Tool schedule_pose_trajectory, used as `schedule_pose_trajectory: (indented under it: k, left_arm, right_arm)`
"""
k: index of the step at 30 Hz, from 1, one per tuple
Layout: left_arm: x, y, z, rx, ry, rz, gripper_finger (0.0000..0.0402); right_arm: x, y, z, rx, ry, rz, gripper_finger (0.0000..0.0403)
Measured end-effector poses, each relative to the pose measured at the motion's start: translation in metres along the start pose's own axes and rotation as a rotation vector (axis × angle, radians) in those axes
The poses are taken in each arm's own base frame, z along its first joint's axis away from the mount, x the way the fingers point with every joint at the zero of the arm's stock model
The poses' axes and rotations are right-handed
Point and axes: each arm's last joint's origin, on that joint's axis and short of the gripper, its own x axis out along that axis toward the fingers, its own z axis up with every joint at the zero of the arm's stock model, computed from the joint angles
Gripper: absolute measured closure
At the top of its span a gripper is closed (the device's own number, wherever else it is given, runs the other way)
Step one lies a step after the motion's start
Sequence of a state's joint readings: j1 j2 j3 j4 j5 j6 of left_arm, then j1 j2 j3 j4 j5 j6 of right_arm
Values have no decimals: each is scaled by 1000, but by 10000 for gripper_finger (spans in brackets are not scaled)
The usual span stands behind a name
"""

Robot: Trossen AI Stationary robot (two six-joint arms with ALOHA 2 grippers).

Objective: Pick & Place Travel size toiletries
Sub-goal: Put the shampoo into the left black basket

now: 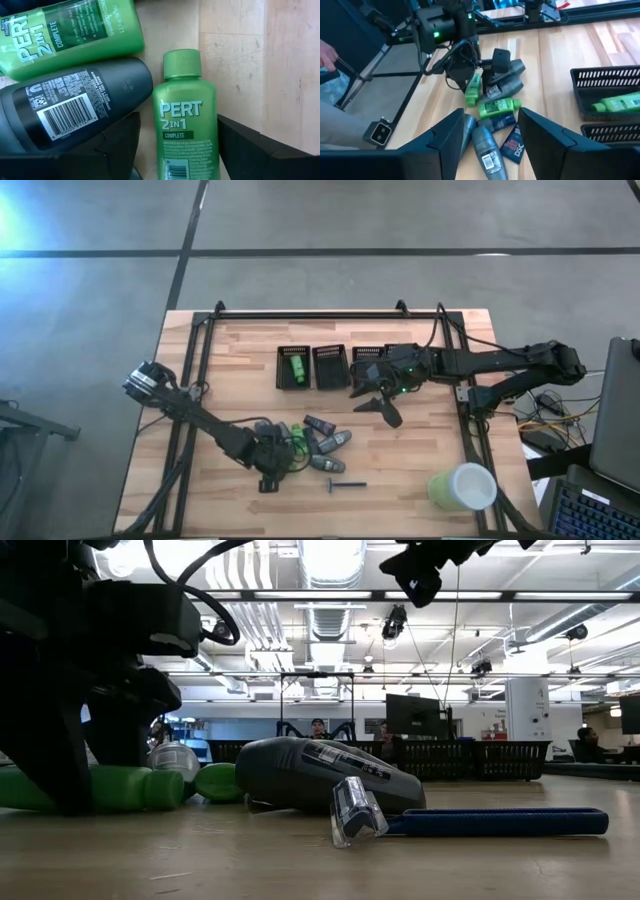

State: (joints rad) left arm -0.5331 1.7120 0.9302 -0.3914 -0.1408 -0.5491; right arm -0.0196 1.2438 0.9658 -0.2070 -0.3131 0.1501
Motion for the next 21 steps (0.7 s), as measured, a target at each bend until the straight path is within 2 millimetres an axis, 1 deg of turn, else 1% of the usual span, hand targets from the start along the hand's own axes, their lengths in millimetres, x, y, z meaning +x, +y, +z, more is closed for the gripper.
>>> schedule_pose_trajectory:
  k: [5, 10, 13, 19, 21]
  left_arm:
    - [6, 0, 0, 13, 5, 8, 150]
    - [5, -1, 0, 5, -2, 6, 158]
    - [1, -2, 2, 23, -3, -3, 186]
    - [-7, -8, 9, 27, 10, -66, 268]
    - [-11, -10, 12, 21, 7, -90, 287]
  right_arm:
    - [1, -1, -4, 5, 11, -3, 207]
    - [2, -2, -8, 13, 27, -3, 202]
    - [2, -2, -8, 13, 28, -4, 205]
    - [-2, 0, -6, 7, 19, -2, 221]
    - [-3, 0, -6, 6, 19, -2, 227]
